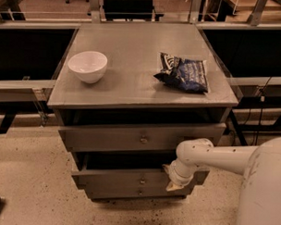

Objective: Open middle drawer

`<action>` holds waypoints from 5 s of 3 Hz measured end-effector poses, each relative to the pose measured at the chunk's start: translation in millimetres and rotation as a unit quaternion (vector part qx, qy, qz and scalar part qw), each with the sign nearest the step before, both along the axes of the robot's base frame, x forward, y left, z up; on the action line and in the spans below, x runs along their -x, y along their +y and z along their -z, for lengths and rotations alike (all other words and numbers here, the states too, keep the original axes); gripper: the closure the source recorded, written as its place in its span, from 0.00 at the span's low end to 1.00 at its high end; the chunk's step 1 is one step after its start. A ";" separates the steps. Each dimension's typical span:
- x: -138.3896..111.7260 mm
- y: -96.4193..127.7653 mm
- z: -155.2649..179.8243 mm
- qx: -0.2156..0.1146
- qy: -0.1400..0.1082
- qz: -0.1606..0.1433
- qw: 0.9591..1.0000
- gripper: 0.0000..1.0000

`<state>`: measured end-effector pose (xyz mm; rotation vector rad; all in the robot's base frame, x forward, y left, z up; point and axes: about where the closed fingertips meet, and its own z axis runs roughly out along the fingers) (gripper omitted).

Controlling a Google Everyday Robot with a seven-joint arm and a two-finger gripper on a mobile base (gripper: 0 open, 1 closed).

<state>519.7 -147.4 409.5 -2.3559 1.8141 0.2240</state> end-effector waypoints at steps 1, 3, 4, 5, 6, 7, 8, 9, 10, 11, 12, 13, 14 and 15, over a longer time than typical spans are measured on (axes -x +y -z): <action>-1.9 -0.4 -1.4 -0.001 0.000 0.000 1.000 0.71; -2.3 3.1 -15.0 -0.011 -0.005 0.012 1.000 0.74; -5.6 3.7 -16.9 -0.011 -0.005 0.012 1.000 0.74; -8.2 4.2 -18.4 -0.011 -0.005 0.012 1.000 0.74; -9.9 5.0 -19.2 -0.011 -0.005 0.012 1.000 0.92; -10.9 5.7 -19.8 -0.011 -0.005 0.012 1.000 0.91; -10.9 5.7 -19.8 -0.011 -0.005 0.012 1.000 0.67; -10.9 5.7 -19.8 -0.011 -0.005 0.012 1.000 0.44; -14.7 5.8 -21.9 -0.011 -0.005 0.012 1.000 0.47; -17.6 5.9 -23.2 -0.011 -0.005 0.012 1.000 0.69; -17.7 6.4 -23.0 -0.011 -0.003 0.012 1.000 0.98; -19.0 6.4 -22.9 -0.010 -0.002 0.012 1.000 1.00; -22.2 6.5 -24.4 -0.010 -0.002 0.012 1.000 1.00; -23.8 6.8 -24.7 -0.010 -0.002 0.012 1.000 1.00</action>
Offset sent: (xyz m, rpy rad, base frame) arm -0.2386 0.0056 0.0429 0.1124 0.1762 -0.0267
